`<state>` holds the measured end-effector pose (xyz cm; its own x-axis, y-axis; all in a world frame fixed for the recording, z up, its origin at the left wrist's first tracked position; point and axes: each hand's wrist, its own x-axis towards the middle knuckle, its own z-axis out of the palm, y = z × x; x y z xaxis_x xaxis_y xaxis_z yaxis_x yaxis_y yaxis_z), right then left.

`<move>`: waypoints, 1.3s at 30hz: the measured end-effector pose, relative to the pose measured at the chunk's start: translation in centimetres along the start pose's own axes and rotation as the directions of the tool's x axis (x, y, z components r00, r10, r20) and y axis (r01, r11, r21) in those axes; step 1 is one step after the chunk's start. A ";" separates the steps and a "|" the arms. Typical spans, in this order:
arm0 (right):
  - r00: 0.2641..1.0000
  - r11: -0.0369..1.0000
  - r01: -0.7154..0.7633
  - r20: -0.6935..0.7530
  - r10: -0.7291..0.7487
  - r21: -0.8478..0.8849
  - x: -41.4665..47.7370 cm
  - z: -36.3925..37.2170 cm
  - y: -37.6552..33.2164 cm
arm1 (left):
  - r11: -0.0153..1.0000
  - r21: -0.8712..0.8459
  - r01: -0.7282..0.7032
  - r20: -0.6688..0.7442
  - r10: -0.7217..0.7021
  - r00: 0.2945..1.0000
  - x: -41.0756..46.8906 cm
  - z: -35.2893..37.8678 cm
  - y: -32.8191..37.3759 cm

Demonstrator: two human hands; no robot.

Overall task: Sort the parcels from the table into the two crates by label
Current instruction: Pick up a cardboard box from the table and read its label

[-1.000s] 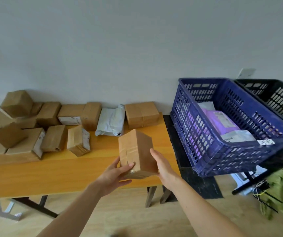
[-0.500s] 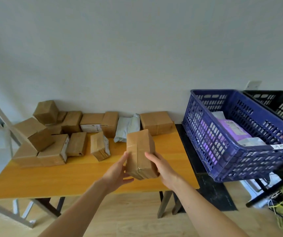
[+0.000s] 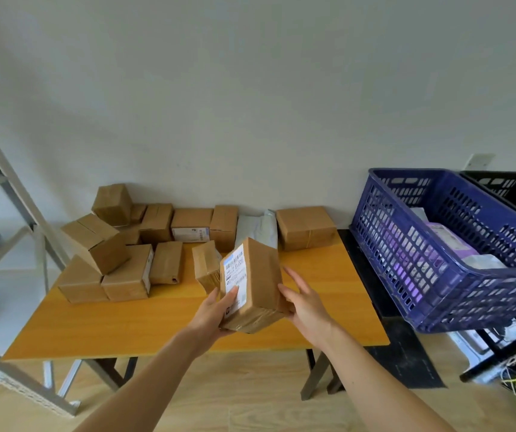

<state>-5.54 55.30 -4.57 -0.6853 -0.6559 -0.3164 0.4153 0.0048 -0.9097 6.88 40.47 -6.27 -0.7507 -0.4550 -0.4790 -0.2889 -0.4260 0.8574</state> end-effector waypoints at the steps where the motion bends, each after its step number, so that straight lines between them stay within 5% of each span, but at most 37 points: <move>1: 1.000 1.000 0.013 0.005 -0.013 -0.027 0.0 0.3 -0.1 | 1.000 -0.001 0.005 -0.003 -0.005 1.000 0.0 -0.2 0.1; 13: 0.987 0.952 0.123 0.130 -0.090 -0.280 -0.8 2.9 -1.0 | 0.989 -0.017 -0.147 -0.112 0.144 0.983 -1.3 -2.3 2.5; 25: 0.973 0.926 0.227 0.038 -0.226 -0.303 -1.3 3.7 -1.2 | 0.972 0.050 -0.229 -0.087 0.233 0.969 -2.1 -3.6 3.5; 39: 0.961 0.933 0.139 -0.181 -0.208 -0.331 -4.5 -0.6 -0.7 | 0.978 0.128 -0.167 0.046 0.163 0.986 0.1 0.8 2.2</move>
<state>-3.11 58.73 -2.67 -0.8535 -0.4946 -0.1639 0.0944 0.1625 -0.9822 5.69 40.11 -4.24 -0.8142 -0.4817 -0.3240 -0.2329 -0.2401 0.9424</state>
